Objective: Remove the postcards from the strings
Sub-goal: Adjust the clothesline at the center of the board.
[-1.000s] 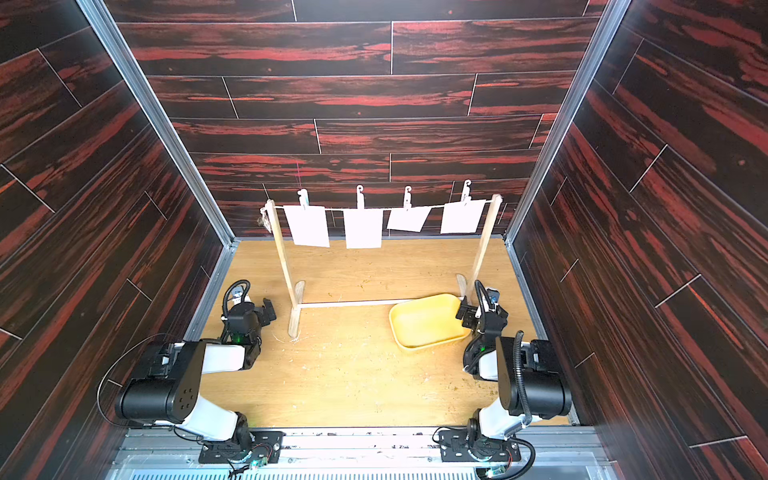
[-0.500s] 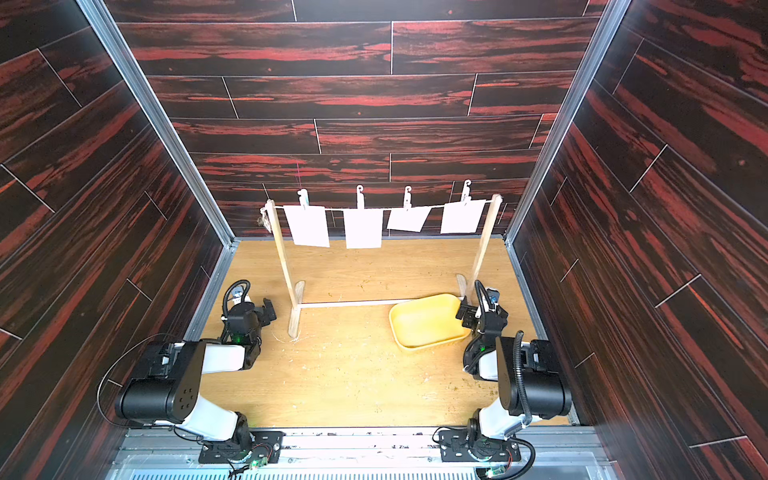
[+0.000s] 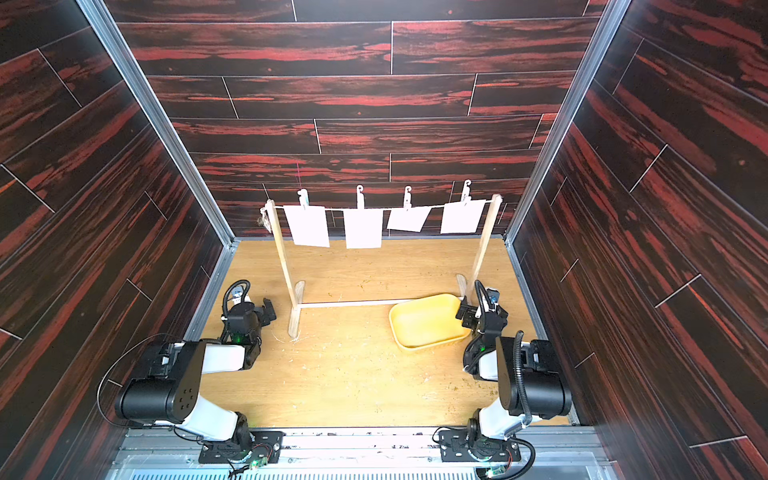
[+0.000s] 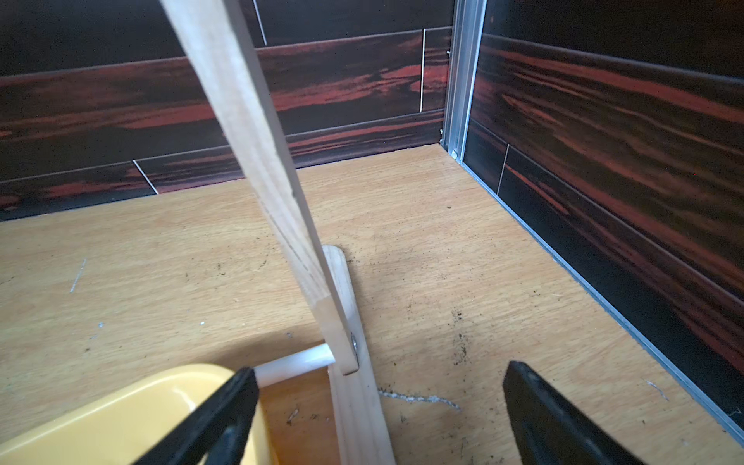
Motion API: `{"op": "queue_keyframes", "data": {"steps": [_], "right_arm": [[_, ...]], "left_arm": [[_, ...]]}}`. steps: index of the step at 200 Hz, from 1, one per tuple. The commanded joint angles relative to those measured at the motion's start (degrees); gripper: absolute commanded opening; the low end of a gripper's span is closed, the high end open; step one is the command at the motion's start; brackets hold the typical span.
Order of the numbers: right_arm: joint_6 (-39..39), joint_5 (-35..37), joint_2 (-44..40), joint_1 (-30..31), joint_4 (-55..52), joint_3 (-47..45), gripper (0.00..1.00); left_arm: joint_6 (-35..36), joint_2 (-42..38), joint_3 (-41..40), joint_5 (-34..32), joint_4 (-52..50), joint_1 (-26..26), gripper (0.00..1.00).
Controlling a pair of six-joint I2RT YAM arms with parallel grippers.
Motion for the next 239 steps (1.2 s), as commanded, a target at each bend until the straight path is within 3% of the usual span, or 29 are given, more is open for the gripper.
{"op": "queue_keyframes", "data": {"steps": [1, 35, 93, 113, 131, 141, 158, 175, 196, 239], "right_arm": [[-0.81, -1.21, -4.16, 0.26, -0.97, 0.45, 0.99], [0.55, -0.95, -11.45, 0.22, -14.56, 3.72, 0.99], [9.33, -2.90, -24.51, 0.19, -44.87, 14.63, 0.99], [13.61, -2.67, -27.05, -0.13, -55.43, 21.11, 0.99], [20.21, -1.67, -28.89, -1.13, -63.40, 26.06, 0.99], [26.25, -0.11, -29.01, -1.86, -70.08, 29.55, 0.99], [27.97, -11.47, -28.30, -5.27, -74.66, 34.39, 0.99], [28.94, -16.72, -28.60, -6.82, -75.98, 36.93, 0.99], [27.61, -18.59, -31.62, -7.01, -76.28, 38.37, 0.99], [24.34, -25.71, -33.37, -7.75, -80.41, 46.32, 0.99]], "left_arm": [[-0.57, -4.63, 2.33, -1.43, -4.49, 0.26, 1.00], [-3.49, -10.63, 8.48, -4.49, -22.19, 0.13, 1.00], [-17.81, -19.22, 18.11, -4.22, -46.01, 0.26, 1.00], [-22.50, -21.69, 22.11, 1.33, -53.30, 0.30, 1.00], [-31.75, -24.24, 25.21, 1.50, -59.86, 0.43, 1.00], [-31.21, -26.01, 25.26, 7.22, -58.41, 0.52, 1.00], [-30.90, -28.54, 24.69, 17.35, -54.07, 0.41, 0.99], [-31.90, -29.81, 25.89, 23.72, -54.15, -0.42, 0.97], [-30.05, -31.12, 29.14, 26.81, -57.50, -4.51, 0.95], [-24.71, -31.62, 34.26, 22.65, -60.80, -19.42, 0.96]]}}
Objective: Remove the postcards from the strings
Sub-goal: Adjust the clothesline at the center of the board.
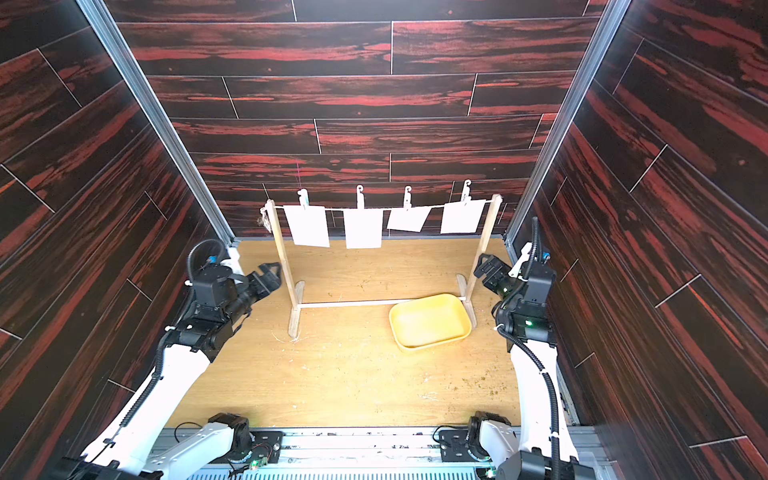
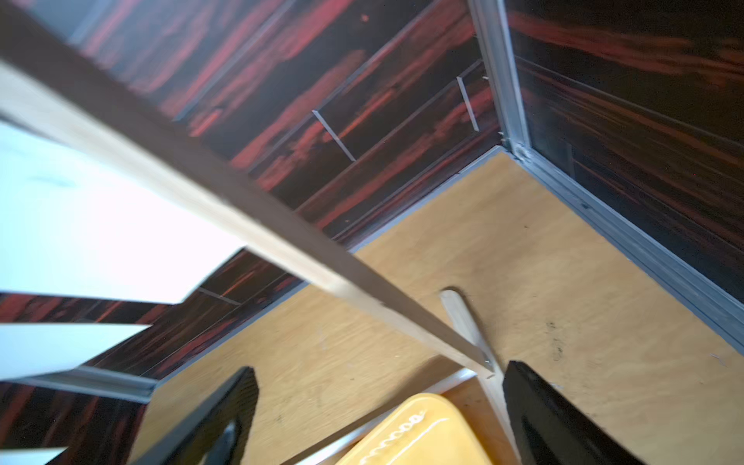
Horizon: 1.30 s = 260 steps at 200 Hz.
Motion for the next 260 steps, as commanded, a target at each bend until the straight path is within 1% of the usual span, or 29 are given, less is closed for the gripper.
{"op": "queue_keyframes", "data": {"steps": [1, 18, 48, 58, 61, 82, 92, 111, 135, 157, 180, 212, 244, 260], "right_arm": [[-1.11, -6.64, -1.51, -0.74, -3.45, 6.01, 0.99], [-2.45, -8.44, -1.30, -1.18, -4.23, 10.12, 0.98], [-3.29, -13.84, 1.60, -2.12, -5.59, 18.65, 0.99], [-4.03, -14.15, 2.55, -2.19, -6.40, 21.90, 0.98], [-4.29, -15.95, 2.89, -2.17, -6.82, 22.94, 0.98], [-6.32, -19.29, 6.25, -2.23, -10.80, 31.48, 0.98], [-7.07, -22.06, 8.20, -2.21, -12.48, 35.50, 0.98], [-8.11, -25.84, 11.90, -2.23, -15.58, 41.77, 0.98], [-7.99, -26.95, 16.07, -2.25, -17.81, 47.23, 0.98], [-6.31, -26.83, 18.38, -2.18, -14.70, 48.63, 0.99], [-4.71, -26.49, 22.51, -2.18, -14.80, 51.94, 0.99], [-2.27, -26.46, 24.25, -2.18, -12.03, 51.15, 0.99], [-0.51, -30.36, 25.10, -2.17, -9.78, 48.30, 0.99], [-0.75, -30.05, 24.80, -2.25, -9.86, 47.07, 0.99]], "left_arm": [[2.41, -0.94, 3.08, 0.15, -2.50, -6.25, 0.96], [3.26, 0.46, 4.20, 0.06, -0.69, -11.77, 0.96], [6.78, 5.02, 7.05, -3.29, 2.10, -21.62, 0.96], [7.82, 7.16, 8.43, -4.24, 3.07, -24.27, 0.96], [8.14, 7.88, 8.72, -4.46, 3.16, -24.99, 0.96], [10.38, 13.11, 11.78, -4.59, 6.21, -29.33, 0.96], [11.24, 15.97, 13.37, -4.73, 7.68, -30.83, 0.96], [12.82, 21.44, 17.56, -5.03, 8.45, -32.99, 0.96], [14.46, 26.46, 21.47, -4.36, 10.18, -35.26, 0.96], [14.81, 29.33, 23.87, -4.13, 10.94, -36.53, 0.96], [14.44, 29.89, 24.17, -3.66, 11.24, -37.31, 0.96], [14.17, 28.72, 22.39, -3.39, 11.60, -37.85, 0.96], [14.17, 27.88, 21.20, -3.33, 11.92, -37.99, 0.96], [14.27, 27.87, 20.91, -3.31, 11.71, -37.94, 0.96]]}}
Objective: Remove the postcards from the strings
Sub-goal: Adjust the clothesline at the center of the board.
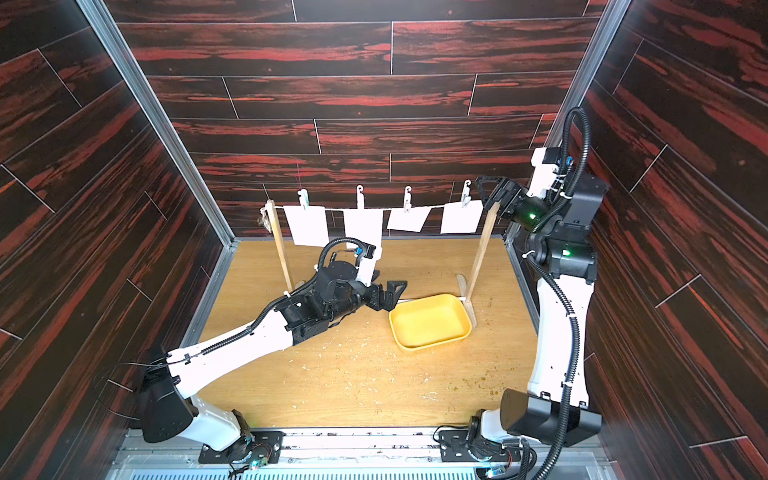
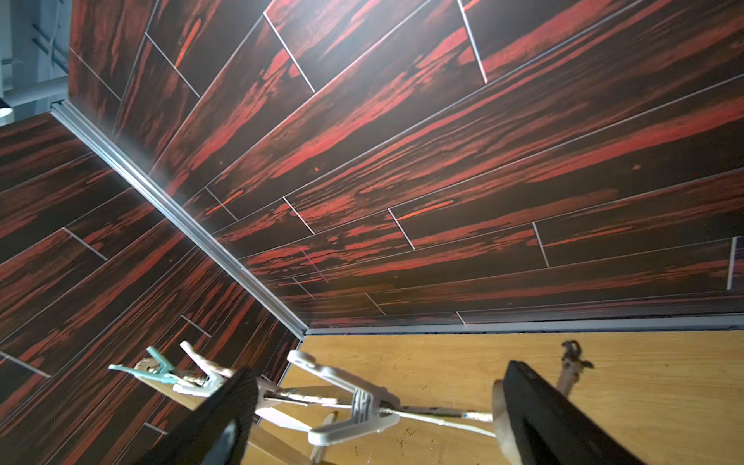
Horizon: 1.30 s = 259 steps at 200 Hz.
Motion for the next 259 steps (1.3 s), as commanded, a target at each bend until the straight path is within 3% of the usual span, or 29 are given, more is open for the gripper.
{"op": "queue_keyframes", "data": {"steps": [1, 40, 99, 175, 259], "right_arm": [[1.07, -1.84, 0.83, -0.07, 1.61, -1.82, 0.99], [-2.00, 5.07, 0.59, -0.08, -0.51, -3.27, 0.99], [-2.14, 6.03, -0.18, -0.03, 1.59, -5.58, 0.99], [-1.33, -3.72, -2.58, 1.63, 2.32, -7.96, 0.99], [-1.81, -7.13, -8.50, 5.62, 2.72, -14.18, 0.99]], "left_arm": [[0.14, -2.38, -0.95, 0.30, 1.05, -0.14, 0.96], [-0.08, -2.51, -2.05, 0.52, 1.57, -0.15, 0.96], [-0.30, -2.53, -2.97, 0.17, 2.03, -0.17, 0.96], [-0.81, -0.69, -2.35, -0.05, 3.86, -0.09, 0.96], [-1.28, 1.79, 2.12, -0.84, 6.11, -0.11, 0.98]]}}
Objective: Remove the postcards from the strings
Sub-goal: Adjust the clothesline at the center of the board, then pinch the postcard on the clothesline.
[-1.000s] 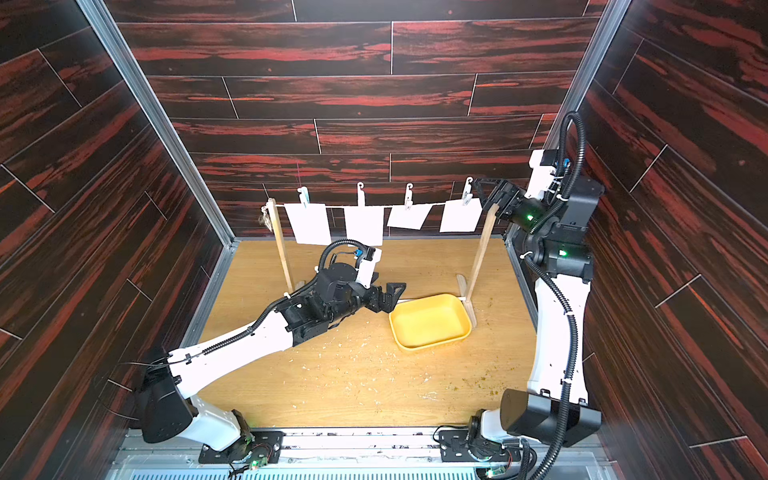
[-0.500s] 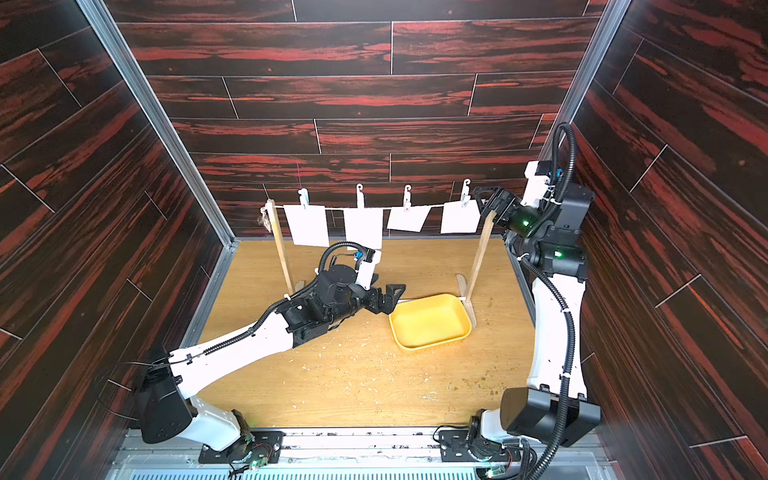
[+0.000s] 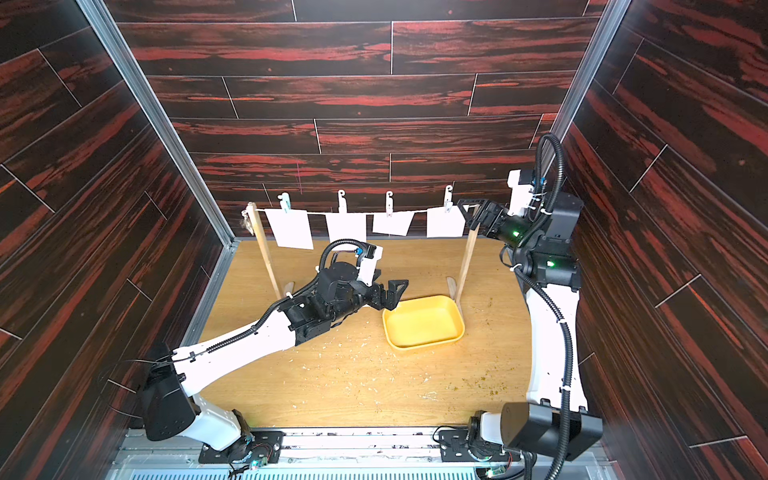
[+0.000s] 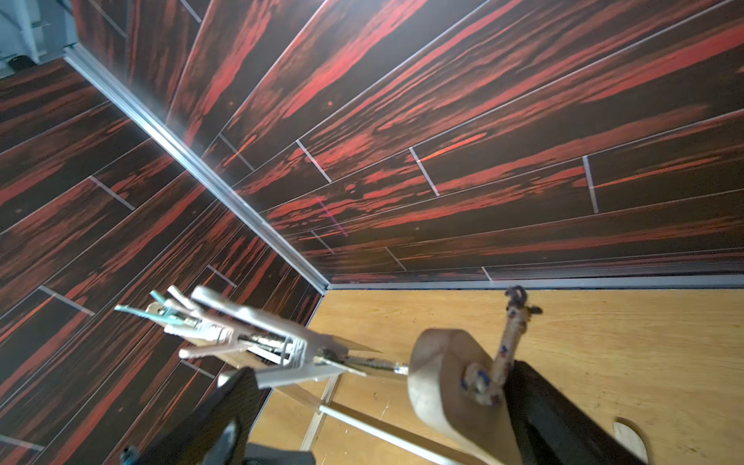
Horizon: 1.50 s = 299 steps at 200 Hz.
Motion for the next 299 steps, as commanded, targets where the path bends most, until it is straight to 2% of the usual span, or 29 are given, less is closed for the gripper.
{"op": "queue_keyframes", "data": {"steps": [1, 38, 65, 99, 114, 147, 188, 205, 219, 260, 299], "right_arm": [[-0.14, -3.06, -3.54, 1.78, 0.03, -1.58, 0.99], [-1.96, -0.73, -3.91, 2.08, -2.86, 0.03, 0.99], [-6.42, 6.57, -4.23, 2.07, -7.66, 3.53, 0.99], [-10.88, 12.39, -4.42, 2.12, -11.52, 8.75, 0.99], [-12.01, 11.69, -4.34, 2.10, -11.90, 10.71, 0.98], [-12.39, 4.80, -2.55, 2.16, -12.28, 14.27, 0.93], [-10.65, -1.15, -4.25, 2.90, -7.39, 10.85, 0.93], [-10.92, -1.76, -5.18, 3.18, -6.82, 9.39, 0.93], [-11.18, -1.11, -5.69, 3.18, -6.64, 8.37, 0.93], [-11.63, 0.27, -5.50, 3.16, -6.73, 7.32, 0.93], [-10.95, 0.17, -5.47, 3.13, -5.92, 5.81, 0.92]], "left_arm": [[-0.97, 0.70, 2.63, -0.80, 2.75, -0.10, 0.98], [-1.76, 2.33, 3.45, -2.55, 9.36, -0.17, 1.00], [-1.36, 4.80, 1.26, -3.92, 23.37, -0.08, 1.00], [0.90, 12.37, 7.74, -3.05, 26.48, -0.22, 1.00], [1.12, 15.15, 10.34, -2.96, 27.04, -0.01, 1.00], [1.31, 19.57, 14.71, -2.91, 28.09, 0.68, 1.00], [1.35, 24.59, 19.73, -0.45, 29.78, 2.38, 1.00], [0.86, 26.20, 20.36, 1.99, 33.52, 3.45, 0.99], [-0.33, 26.80, 20.57, 4.92, 35.69, 4.07, 0.96], [-1.22, 25.54, 18.10, 13.01, 40.95, 4.21, 0.76], [-0.37, 23.92, 16.14, 17.51, 42.79, 4.15, 0.75]]}}
